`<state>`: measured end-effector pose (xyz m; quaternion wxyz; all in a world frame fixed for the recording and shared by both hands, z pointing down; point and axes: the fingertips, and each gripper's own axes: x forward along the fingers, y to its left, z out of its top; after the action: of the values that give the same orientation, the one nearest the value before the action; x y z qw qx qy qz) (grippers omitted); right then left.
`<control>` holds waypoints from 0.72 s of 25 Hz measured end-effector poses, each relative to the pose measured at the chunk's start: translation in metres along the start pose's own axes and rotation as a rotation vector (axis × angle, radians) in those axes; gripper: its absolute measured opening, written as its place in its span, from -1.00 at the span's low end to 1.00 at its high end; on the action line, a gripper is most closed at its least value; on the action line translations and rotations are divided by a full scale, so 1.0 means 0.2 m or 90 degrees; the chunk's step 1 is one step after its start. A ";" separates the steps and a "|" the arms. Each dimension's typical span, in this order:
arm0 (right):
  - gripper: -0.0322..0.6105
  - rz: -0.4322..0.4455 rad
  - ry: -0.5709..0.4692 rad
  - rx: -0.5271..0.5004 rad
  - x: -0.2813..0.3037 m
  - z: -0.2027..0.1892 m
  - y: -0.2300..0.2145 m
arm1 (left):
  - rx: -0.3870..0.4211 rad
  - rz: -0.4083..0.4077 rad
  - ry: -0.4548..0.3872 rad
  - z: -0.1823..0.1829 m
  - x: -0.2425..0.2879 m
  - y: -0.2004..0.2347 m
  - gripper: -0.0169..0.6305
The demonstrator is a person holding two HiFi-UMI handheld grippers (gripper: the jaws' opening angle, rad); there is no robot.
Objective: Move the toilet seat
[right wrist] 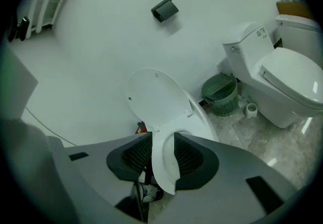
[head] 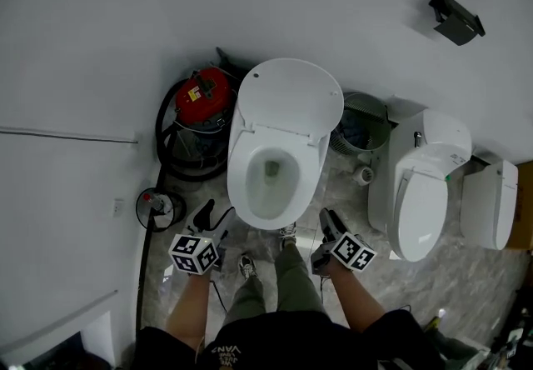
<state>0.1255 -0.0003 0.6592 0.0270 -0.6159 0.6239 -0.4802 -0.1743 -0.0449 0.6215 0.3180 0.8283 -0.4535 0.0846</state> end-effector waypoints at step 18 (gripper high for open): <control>-0.30 -0.033 0.145 0.038 0.38 -0.49 -0.58 | -0.371 0.079 0.100 -0.84 0.29 0.37 0.18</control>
<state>0.1329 0.0196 0.8283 -0.0382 -0.5721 0.5924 -0.5659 -0.1758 -0.0126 0.8126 0.5703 0.6639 -0.4825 0.0338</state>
